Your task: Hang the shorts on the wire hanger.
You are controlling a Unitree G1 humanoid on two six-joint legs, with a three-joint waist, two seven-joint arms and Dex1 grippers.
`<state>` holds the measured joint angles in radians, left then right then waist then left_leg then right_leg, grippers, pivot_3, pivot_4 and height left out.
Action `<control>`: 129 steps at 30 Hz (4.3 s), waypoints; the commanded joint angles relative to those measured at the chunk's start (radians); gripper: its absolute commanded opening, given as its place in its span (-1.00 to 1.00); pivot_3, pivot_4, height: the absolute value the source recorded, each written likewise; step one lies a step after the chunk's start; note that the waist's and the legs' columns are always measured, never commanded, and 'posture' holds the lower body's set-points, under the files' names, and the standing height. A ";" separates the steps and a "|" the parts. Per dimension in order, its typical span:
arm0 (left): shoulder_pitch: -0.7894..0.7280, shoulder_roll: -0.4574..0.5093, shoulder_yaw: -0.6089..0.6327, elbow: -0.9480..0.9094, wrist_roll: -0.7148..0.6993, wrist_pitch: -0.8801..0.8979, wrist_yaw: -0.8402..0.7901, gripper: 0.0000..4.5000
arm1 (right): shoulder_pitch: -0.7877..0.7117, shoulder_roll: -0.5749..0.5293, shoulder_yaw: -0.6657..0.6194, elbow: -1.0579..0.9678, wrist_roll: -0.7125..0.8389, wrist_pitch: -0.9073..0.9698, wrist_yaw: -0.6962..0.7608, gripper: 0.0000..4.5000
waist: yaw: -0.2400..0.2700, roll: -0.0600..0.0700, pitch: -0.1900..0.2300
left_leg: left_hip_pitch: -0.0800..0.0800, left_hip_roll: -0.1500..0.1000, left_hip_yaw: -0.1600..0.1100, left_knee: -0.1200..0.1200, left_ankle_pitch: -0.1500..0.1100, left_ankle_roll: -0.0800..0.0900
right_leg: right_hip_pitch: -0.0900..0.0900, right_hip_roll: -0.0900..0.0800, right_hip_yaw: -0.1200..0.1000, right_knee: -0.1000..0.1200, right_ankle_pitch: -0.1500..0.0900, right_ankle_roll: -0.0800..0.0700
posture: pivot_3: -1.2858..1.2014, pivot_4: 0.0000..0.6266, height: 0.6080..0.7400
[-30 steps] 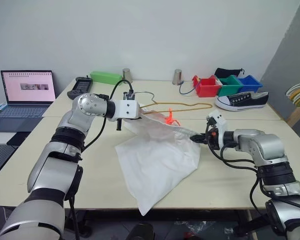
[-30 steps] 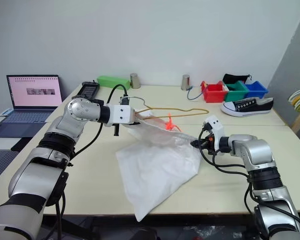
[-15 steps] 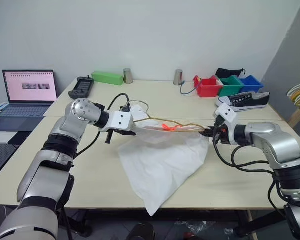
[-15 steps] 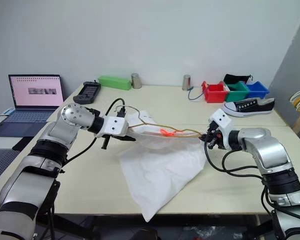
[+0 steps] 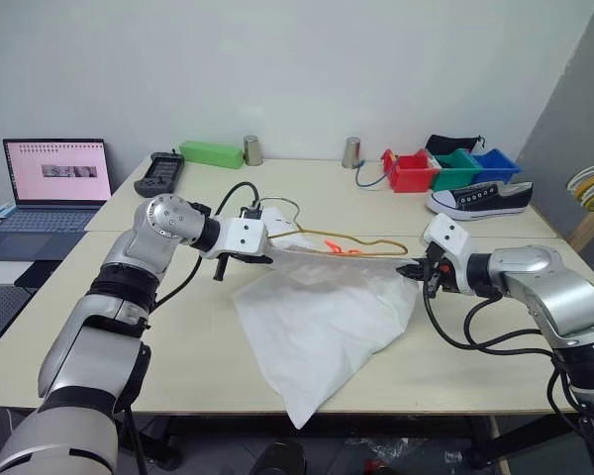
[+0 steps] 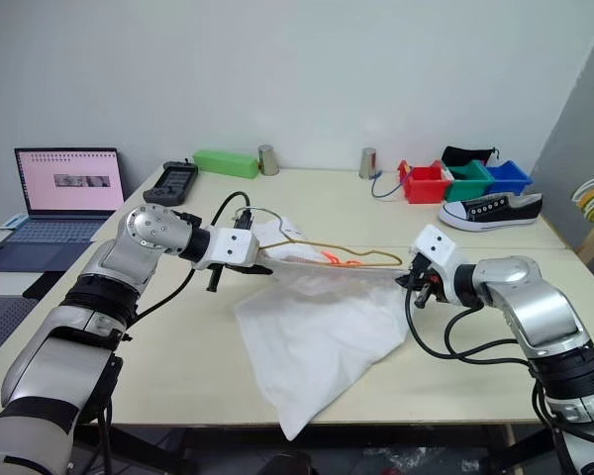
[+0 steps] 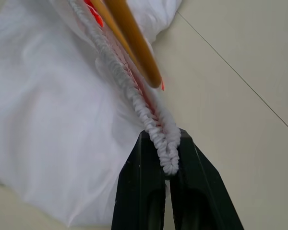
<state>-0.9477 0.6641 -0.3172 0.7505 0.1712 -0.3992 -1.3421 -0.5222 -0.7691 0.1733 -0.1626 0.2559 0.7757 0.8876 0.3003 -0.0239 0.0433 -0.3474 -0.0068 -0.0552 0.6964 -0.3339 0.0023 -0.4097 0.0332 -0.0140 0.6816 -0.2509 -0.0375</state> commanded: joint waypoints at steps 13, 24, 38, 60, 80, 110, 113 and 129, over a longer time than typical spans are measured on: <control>-0.039 0.057 -0.055 0.037 0.140 -0.042 0.065 -0.98 | -0.034 -0.127 -0.066 -0.205 0.065 0.096 0.048 -0.98 | 0.000 0.000 0.000 | 0.000 0.000 0.000 0.000 0.000 0.000 | 0.000 0.000 0.000 -0.001 0.000 0.000 | 0.30 -1.00 1.00; -0.099 -0.033 -0.072 0.069 0.193 -0.081 0.202 -0.98 | -0.212 0.033 0.051 -0.244 0.039 0.170 -0.071 -0.98 | -0.003 0.000 0.000 | 0.000 0.000 0.000 0.000 0.000 0.000 | 0.000 0.000 0.000 -0.001 0.000 0.000 | 0.29 -1.00 1.00; -0.087 -0.103 -0.035 -0.028 0.115 0.017 0.177 -0.98 | -0.183 0.008 0.180 -0.218 -0.114 0.053 -0.061 -0.74 | -0.006 0.000 0.000 | -0.001 0.000 0.000 0.001 0.000 0.000 | 0.000 0.000 0.000 -0.001 0.000 0.001 | 0.29 -1.00 1.00; -0.070 -0.093 -0.042 -0.099 0.079 -0.005 0.140 -0.98 | -0.234 -0.037 0.242 -0.032 -0.238 -0.027 0.033 0.99 | -0.004 0.000 0.000 | -0.001 0.000 0.000 0.001 0.000 0.000 | 0.000 0.000 0.000 -0.001 0.000 0.001 | 0.30 -1.00 1.00; -0.071 -0.068 -0.040 -0.118 0.094 0.004 0.182 -0.98 | -0.239 -0.010 0.274 0.143 -0.383 -0.257 0.103 -0.18 | 0.000 0.000 0.000 | -0.001 0.000 0.000 0.001 0.000 0.000 | 0.000 -0.001 0.000 -0.001 0.000 0.001 | 0.33 -1.00 1.00; -0.104 -0.051 0.158 -0.126 -0.275 0.200 -0.050 0.70 | -0.108 0.021 0.074 0.061 -0.284 -0.041 0.036 -1.00 | -0.008 0.000 0.000 | -0.001 0.000 0.000 0.001 0.000 0.000 | 0.000 0.000 0.000 0.000 0.000 0.000 | 0.30 -1.00 1.00; -0.113 -0.054 0.181 -0.150 -0.295 0.254 -0.030 1.00 | -0.083 0.031 0.033 0.033 -0.253 0.022 0.022 -1.00 | -0.008 0.000 0.000 | -0.001 0.000 0.000 0.001 0.000 0.000 | 0.000 0.000 0.000 0.000 0.000 0.001 | 0.30 -1.00 1.00; 0.106 -0.332 0.193 -0.573 -0.409 0.545 0.278 1.00 | 0.166 0.490 -0.582 -0.424 -0.194 0.753 -0.457 -1.00 | -0.021 0.003 -0.002 | 0.000 -0.001 -0.002 0.001 0.000 0.000 | 0.001 -0.002 0.003 0.000 0.001 0.001 | 0.23 -1.00 1.00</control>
<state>-0.8370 0.3579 -0.1120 0.2380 -0.2080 0.1336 -1.0882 -0.3459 -0.2930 -0.3138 -0.5326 0.0947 1.4899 0.4933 0.2793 -0.0211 0.0412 -0.3470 -0.0075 -0.0562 0.6972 -0.3338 0.0022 -0.4085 0.0317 -0.0119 0.6817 -0.2501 -0.0362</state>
